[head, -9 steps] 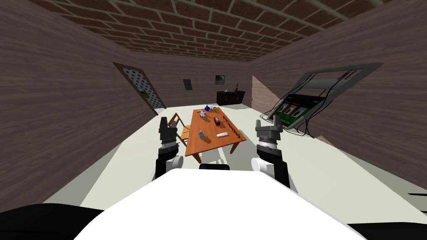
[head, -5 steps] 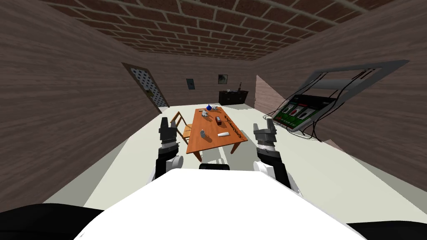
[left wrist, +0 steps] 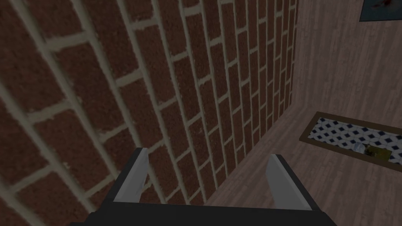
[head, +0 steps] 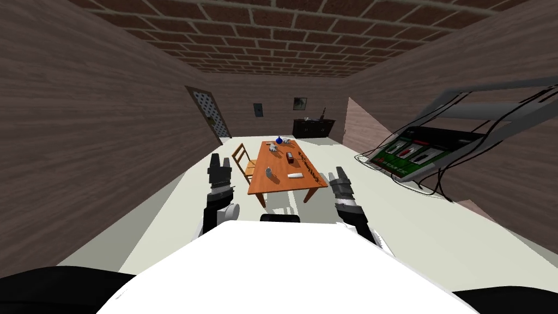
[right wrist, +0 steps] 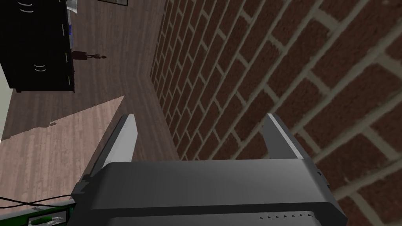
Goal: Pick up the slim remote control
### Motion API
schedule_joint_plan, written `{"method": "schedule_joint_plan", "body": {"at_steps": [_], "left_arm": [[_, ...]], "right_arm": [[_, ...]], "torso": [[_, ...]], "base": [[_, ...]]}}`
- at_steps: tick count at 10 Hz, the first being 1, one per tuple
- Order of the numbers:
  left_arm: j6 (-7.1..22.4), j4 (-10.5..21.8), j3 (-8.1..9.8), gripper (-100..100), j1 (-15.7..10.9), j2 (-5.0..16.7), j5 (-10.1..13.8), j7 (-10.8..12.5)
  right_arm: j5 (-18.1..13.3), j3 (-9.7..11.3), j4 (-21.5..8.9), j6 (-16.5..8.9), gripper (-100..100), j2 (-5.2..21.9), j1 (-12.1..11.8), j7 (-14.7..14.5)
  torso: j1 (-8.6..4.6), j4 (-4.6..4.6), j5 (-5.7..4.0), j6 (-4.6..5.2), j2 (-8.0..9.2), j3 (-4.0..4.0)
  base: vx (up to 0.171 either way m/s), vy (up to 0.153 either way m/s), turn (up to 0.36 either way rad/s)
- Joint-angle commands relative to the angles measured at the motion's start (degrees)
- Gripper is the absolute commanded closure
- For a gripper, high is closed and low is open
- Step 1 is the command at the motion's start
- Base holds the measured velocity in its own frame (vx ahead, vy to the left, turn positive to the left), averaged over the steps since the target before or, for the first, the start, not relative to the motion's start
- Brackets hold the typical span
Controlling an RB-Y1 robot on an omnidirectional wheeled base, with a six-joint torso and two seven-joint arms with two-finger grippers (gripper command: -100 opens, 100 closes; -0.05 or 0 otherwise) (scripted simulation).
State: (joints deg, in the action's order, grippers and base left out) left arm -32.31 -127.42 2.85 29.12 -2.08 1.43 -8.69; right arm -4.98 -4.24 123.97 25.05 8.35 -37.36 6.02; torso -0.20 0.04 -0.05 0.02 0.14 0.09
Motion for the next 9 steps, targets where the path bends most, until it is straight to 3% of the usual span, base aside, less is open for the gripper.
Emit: {"method": "schedule_joint_plan", "body": {"at_steps": [1,4,7,9], "left_arm": [[0.0,0.0,0.0,0,0.0,0.0,0.0,0.0],[0.0,0.0,-0.01,0,0.0,0.0,0.0,0.0],[0.0,0.0,0.0,0,0.0,0.0,0.0,0.0],[0.0,0.0,0.0,0,0.0,0.0,0.0,0.0]], "right_arm": [[-2.3,-0.2,-2.9,0.8,-100,0.7,-0.8,-0.9],[-4.4,-0.4,-6.4,1.4,-100,1.4,-2.2,-1.6],[-8.7,-0.8,-10.8,2.8,-100,2.7,-4.8,-3.0],[-8.7,-0.8,-12.0,2.8,-100,2.7,-4.8,-3.0]], "torso": [[0.0,0.0,0.0,0.0,0.0,0.0],[0.06,-0.02,0.02,-0.04,-0.07,-0.05],[0.05,-0.02,0.01,0.0,-0.09,-0.05],[0.06,-0.02,0.02,-0.01,-0.11,-0.06]], "base": [[-0.031,-0.022,0.179],[-0.022,-0.022,0.157],[-0.024,-0.024,0.213],[-0.015,-0.015,0.066]]}}
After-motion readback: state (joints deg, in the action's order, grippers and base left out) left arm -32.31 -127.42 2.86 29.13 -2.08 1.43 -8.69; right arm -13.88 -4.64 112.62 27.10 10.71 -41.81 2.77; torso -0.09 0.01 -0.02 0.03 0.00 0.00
